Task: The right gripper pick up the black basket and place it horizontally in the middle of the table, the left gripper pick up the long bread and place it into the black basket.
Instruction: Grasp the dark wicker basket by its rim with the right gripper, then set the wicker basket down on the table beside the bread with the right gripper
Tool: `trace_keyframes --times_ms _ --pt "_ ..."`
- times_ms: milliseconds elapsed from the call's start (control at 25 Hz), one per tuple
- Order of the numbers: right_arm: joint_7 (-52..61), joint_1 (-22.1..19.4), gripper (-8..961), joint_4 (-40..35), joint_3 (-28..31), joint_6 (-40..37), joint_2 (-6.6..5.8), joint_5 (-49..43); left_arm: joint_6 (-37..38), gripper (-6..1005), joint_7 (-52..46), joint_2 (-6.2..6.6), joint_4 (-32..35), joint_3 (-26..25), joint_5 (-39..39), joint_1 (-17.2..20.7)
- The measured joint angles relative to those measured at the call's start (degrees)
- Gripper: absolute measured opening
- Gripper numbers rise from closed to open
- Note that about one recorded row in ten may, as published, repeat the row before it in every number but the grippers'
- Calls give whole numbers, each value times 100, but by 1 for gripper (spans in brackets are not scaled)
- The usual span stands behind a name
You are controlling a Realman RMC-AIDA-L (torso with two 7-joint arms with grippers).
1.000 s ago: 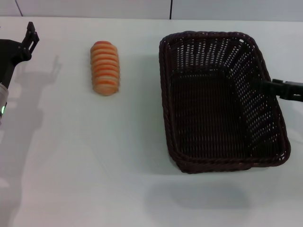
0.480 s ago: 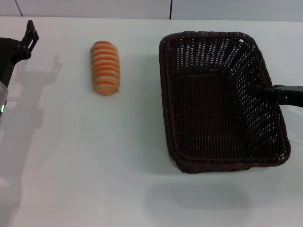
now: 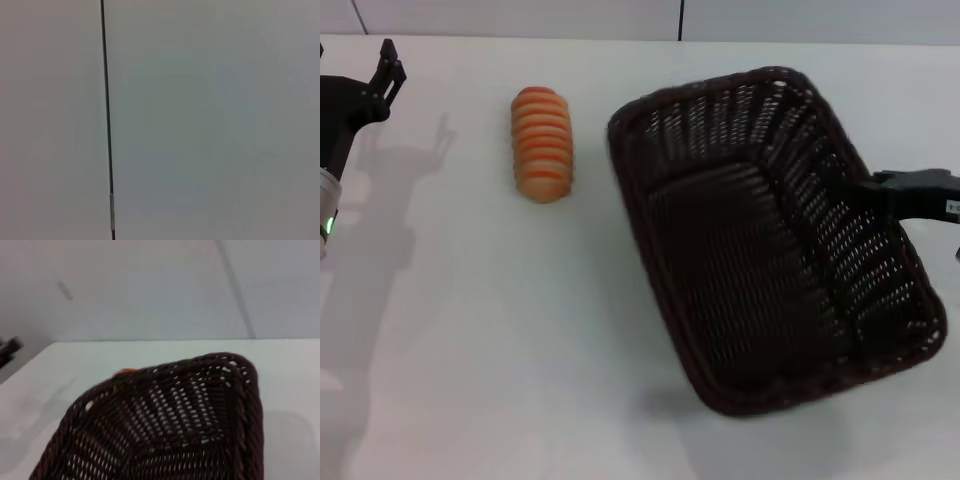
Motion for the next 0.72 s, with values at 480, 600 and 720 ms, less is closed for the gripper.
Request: trace_keyframes --times_ms 480,600,720 --pt "-89 1054 201 -835 38 -1999 -446 -493 1 849 0 -11 -32 1 1 -2" --pt "-159 1453 194 -766 -21 -2133 -450 -878 1 849 0 -17 -35 1 2 5" --pt "-313 1874 195 -636 -177 -2255 -338 -1197 1 849 -4 -21 -37 3 2 6"
